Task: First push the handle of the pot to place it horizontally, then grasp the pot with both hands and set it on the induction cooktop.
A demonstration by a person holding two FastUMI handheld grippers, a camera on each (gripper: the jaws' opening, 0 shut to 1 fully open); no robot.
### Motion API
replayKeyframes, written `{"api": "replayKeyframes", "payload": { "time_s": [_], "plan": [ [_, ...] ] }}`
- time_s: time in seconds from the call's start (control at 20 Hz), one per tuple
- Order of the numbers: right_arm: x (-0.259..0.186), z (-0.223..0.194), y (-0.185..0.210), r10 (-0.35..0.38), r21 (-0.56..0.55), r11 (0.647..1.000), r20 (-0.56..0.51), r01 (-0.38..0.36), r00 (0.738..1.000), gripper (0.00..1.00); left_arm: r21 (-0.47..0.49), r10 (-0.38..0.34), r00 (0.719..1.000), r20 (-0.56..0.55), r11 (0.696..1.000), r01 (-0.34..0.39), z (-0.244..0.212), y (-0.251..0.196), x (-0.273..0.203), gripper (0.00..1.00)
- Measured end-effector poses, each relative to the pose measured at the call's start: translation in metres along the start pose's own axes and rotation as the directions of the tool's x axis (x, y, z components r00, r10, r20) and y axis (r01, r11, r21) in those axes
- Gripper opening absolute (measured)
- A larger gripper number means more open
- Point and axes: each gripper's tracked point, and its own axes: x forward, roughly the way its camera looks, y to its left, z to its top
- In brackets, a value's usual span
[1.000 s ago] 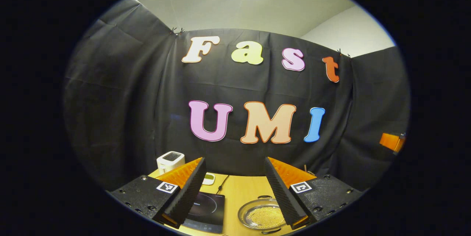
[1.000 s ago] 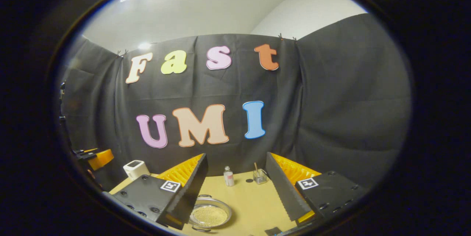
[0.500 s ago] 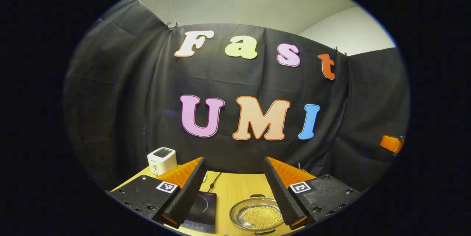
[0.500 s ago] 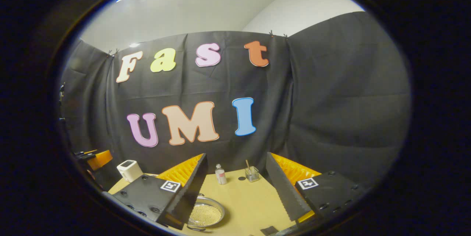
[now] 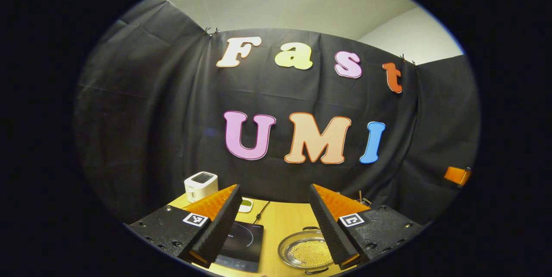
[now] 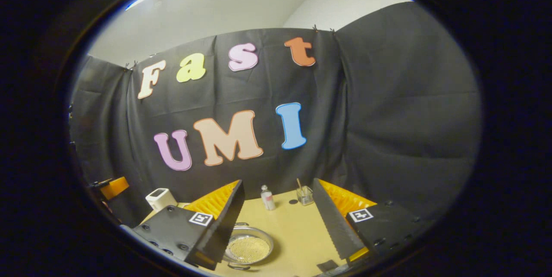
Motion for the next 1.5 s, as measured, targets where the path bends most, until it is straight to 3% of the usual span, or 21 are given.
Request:
{"api": "replayKeyframes", "payload": {
  "time_s": [0.05, 0.15, 0.2, 0.25, 0.3, 0.5, 0.6, 0.75, 0.8, 0.9, 0.95, 1.0, 1.3, 1.45, 1.5],
  "plan": [
    [0.001, -0.006, 0.004, 0.007, -0.001, 1.0, -0.01, -0.007, 1.0, 0.9, 0.006, 0.006, 1.0, 0.007, 1.0, -0.006, 0.002, 0.003, -0.003, 0.95],
    [0.004, -0.019, 0.014, 0.032, 0.001, 1.0, -0.032, -0.032, 0.999, 0.9, 0.027, 0.024, 1.0, 0.006, 0.999, -0.024, 0.001, 0.013, -0.01, 0.9],
    [0.004, -0.023, 0.019, 0.044, 0.002, 0.999, -0.045, -0.044, 0.998, 0.8, 0.039, 0.035, 0.999, 0.006, 0.999, -0.036, 0.0, 0.019, -0.013, 0.95],
    [0.004, -0.029, 0.028, 0.066, 0.002, 0.998, -0.058, -0.066, 0.996, 0.7, 0.046, 0.045, 0.999, 0.007, 0.998, -0.045, 0.0, 0.023, -0.016, 0.9],
    [0.002, -0.035, 0.036, 0.082, -0.002, 0.997, -0.069, -0.083, 0.994, 0.68, 0.051, 0.053, 0.999, 0.008, 0.997, -0.053, 0.0, 0.027, -0.019, 0.91],
    [0.0, -0.056, 0.063, 0.127, -0.06, 0.989, -0.102, -0.134, 0.987, 0.69, 0.054, 0.081, 0.997, 0.004, 0.995, -0.081, -0.004, 0.042, -0.03, 0.9],
    [-0.006, -0.063, 0.079, 0.157, -0.052, 0.985, -0.118, -0.164, 0.981, 0.31, 0.052, 0.094, 0.996, -0.002, 0.994, -0.094, -0.008, 0.05, -0.036, 0.9],
    [-0.012, -0.085, 0.095, 0.175, -0.093, 0.977, -0.159, -0.191, 0.972, 0.31, 0.057, 0.116, 0.993, -0.017, 0.992, -0.115, -0.015, 0.064, -0.045, 0.99],
    [-0.005, -0.087, 0.097, 0.151, -0.109, 0.979, -0.161, -0.17, 0.975, 0.24, 0.058, 0.123, 0.992, -0.021, 0.991, -0.122, -0.017, 0.069, -0.048, 0.94],
    [-0.01, -0.1, 0.109, 0.177, -0.103, 0.975, -0.186, -0.199, 0.966, 0.08, 0.061, 0.14, 0.99, -0.032, 0.989, -0.138, -0.022, 0.081, -0.052, 0.91],
    [-0.012, -0.102, 0.112, 0.177, -0.107, 0.974, -0.186, -0.199, 0.966, 0.08, 0.063, 0.15, 0.988, -0.037, 0.987, -0.147, -0.023, 0.087, -0.055, 0.91],
    [-0.023, -0.108, 0.107, 0.156, -0.099, 0.98, -0.175, -0.175, 0.972, 0.02, 0.065, 0.158, 0.987, -0.041, 0.986, -0.155, -0.026, 0.092, -0.058, 0.95],
    [-0.014, -0.162, 0.131, 0.178, -0.035, 0.98, -0.293, -0.196, 0.939, 0.02, 0.089, 0.202, 0.977, -0.064, 0.977, -0.195, -0.038, 0.122, -0.07, 0.95],
    [-0.022, -0.197, 0.144, 0.199, -0.004, 0.976, -0.371, -0.216, 0.907, 0.0, 0.098, 0.205, 0.976, -0.078, 0.976, -0.197, -0.045, 0.132, -0.073, 0.95],
    [-0.025, -0.212, 0.15, 0.209, 0.012, 0.975, -0.402, -0.223, 0.892, 0.03, 0.101, 0.203, 0.976, -0.08, 0.976, -0.195, -0.046, 0.134, -0.073, 0.91]
  ]
}}
